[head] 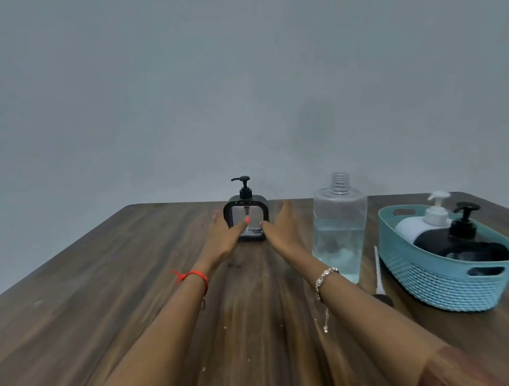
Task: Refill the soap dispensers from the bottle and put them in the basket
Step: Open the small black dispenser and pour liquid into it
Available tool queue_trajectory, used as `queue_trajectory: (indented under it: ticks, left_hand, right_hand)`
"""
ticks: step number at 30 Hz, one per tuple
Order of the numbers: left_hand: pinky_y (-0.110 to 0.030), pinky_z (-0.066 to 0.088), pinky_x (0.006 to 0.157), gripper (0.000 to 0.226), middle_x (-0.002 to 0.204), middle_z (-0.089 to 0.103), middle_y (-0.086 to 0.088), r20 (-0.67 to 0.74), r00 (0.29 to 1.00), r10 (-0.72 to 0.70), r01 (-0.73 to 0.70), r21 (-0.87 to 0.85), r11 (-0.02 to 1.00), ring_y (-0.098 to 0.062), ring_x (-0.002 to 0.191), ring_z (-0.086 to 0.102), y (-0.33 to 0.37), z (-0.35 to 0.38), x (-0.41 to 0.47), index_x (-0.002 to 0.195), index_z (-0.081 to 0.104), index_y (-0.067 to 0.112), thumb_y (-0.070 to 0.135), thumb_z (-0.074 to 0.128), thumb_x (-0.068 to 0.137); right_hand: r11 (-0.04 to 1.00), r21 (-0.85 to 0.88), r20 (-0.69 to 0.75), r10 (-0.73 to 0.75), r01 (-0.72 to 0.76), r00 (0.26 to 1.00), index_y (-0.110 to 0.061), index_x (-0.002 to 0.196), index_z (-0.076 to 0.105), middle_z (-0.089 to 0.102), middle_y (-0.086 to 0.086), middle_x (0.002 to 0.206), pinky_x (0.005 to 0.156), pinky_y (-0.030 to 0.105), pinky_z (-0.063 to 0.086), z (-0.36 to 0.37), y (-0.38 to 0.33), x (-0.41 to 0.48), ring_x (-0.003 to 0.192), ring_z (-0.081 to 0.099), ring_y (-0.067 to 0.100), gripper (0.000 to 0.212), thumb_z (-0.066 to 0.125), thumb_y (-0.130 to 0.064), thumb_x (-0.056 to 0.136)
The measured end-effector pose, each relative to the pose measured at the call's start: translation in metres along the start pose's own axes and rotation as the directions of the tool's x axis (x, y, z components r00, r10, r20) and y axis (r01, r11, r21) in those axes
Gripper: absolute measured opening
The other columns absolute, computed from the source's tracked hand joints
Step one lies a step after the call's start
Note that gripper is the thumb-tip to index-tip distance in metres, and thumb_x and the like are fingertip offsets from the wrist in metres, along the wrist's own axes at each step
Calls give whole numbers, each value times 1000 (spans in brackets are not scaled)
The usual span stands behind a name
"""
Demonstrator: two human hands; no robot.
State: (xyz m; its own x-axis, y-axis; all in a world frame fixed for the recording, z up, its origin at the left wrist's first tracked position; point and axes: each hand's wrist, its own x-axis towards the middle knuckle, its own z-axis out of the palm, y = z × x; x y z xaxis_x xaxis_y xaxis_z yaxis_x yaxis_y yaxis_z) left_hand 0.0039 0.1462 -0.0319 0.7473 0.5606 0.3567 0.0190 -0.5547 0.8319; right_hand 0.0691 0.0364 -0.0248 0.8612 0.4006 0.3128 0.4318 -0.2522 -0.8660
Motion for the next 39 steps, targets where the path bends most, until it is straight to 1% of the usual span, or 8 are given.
queue_trajectory:
  ticks: [7,11,15,20,24,30,36,39]
  left_hand:
    - [-45,37,108,61,135,53,-11,139,986,-92,115,-171,979,-28,124,50,-48,25,60,135,44,9,36,64,84]
    - [-47,41,105,59,130,56,-11,49,992,-113,122,-268,956,-27,119,54,-61,35,74,132,41,8,25,68,82]
    - [-45,45,100,25,111,62,-8,-22,993,-113,102,-279,955,-22,105,60,-59,33,72,105,51,13,10,65,84]
    - [-45,44,100,61,130,50,-18,-53,994,-100,86,-225,971,-30,118,52,-43,16,62,132,38,-3,14,69,83]
    - [-26,55,74,48,110,64,-15,13,999,-41,43,-311,949,-26,100,64,-26,0,43,116,57,0,14,77,74]
    - [-39,53,86,53,100,66,-4,123,990,-73,115,-379,918,-22,96,65,2,-21,9,94,55,21,22,89,53]
    - [-23,54,67,46,93,68,-4,135,990,-46,104,-463,880,-17,84,67,30,-29,-37,94,58,12,-4,82,58]
    - [-28,54,74,49,97,67,-11,143,989,-28,98,-511,854,-23,88,66,44,-27,-63,107,57,-1,-8,77,63]
  right_hand:
    - [992,-5,36,124,-124,992,-6,148,4,11,15,156,116,35,20,35,23,51,144,13,28,76,52,-8,90]
    - [989,42,56,139,-142,989,-7,147,10,24,15,153,114,39,27,50,26,64,141,24,28,71,51,-5,90]
    - [993,47,-76,113,-109,991,-1,137,35,46,16,138,108,36,34,55,25,64,129,41,29,51,48,3,88]
    - [998,-4,-268,52,-55,962,-4,111,58,64,15,111,85,38,49,46,11,41,104,59,31,34,41,10,85]
    - [995,-92,-322,-59,31,945,-5,111,59,65,11,106,70,27,43,28,2,13,99,60,27,31,40,6,88]
    - [984,-116,-248,-164,139,955,-5,95,62,66,7,85,61,28,43,-2,-11,-36,75,59,19,20,46,1,84]
    - [953,-122,-148,-293,276,945,5,86,62,66,17,84,74,39,49,-44,-38,-71,81,60,28,18,49,-8,85]
    - [940,-37,-118,-341,339,933,3,84,67,68,19,84,74,40,49,-61,-59,-83,79,62,30,27,62,-23,84]
